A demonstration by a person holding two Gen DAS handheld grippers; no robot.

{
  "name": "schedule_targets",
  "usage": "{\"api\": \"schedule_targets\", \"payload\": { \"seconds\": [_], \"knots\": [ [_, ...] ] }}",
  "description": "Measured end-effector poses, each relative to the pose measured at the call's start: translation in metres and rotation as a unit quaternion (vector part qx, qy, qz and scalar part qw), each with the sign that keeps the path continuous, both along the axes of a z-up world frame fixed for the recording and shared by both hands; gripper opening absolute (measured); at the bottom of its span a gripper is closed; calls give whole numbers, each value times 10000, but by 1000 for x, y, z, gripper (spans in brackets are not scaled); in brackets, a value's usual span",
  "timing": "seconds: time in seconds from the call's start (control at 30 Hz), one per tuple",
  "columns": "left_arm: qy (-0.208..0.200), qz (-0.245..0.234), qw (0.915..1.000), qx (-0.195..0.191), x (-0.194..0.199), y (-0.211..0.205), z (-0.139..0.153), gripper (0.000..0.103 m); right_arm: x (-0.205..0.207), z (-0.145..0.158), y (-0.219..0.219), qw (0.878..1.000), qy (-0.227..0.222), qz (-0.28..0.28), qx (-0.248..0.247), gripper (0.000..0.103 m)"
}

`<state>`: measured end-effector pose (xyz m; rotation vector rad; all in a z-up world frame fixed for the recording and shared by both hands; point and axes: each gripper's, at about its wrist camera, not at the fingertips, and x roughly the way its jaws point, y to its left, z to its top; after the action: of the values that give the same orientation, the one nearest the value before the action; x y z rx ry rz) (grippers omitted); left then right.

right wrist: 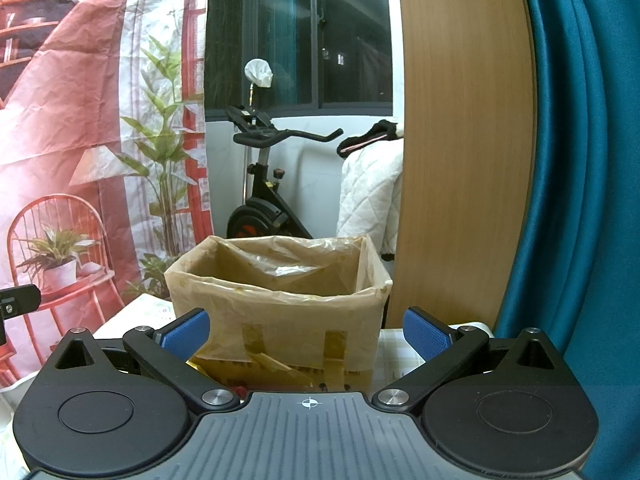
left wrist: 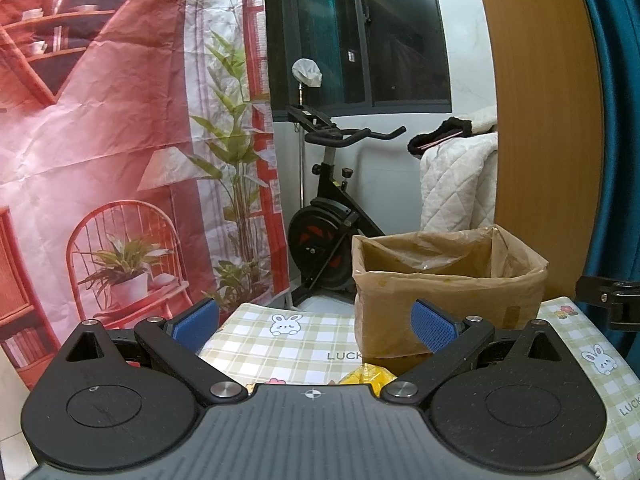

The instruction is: Organize snacks

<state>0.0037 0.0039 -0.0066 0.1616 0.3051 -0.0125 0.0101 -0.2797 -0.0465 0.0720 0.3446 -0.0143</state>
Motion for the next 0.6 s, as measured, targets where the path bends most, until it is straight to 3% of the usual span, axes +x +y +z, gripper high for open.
{"api": "schedule_targets", "payload": {
  "seconds": [0.13, 0.23, 0.37, 0.53, 0.6],
  "knots": [
    [-125, -51, 9999, -33, 4, 6, -8, 103, -2, -10, -5, 9998, -94, 88, 160, 103],
    [-278, -70, 9991, -318, 13, 17, -18, 103, -2, -28, -7, 9997, -201, 65, 104, 103],
    [-117, -289, 9897, -1394, 23, 45, -38, 103, 7, -53, -2, 9995, -200, 214, 70, 103],
    [162, -196, 9949, -974, 40, 48, -61, 103, 24, -82, 0, 9994, 11, 267, 202, 103],
    [362, -140, 9907, -1301, 41, 48, -67, 103, 32, -93, 3, 9993, 141, 309, 165, 103]
  ]
}}
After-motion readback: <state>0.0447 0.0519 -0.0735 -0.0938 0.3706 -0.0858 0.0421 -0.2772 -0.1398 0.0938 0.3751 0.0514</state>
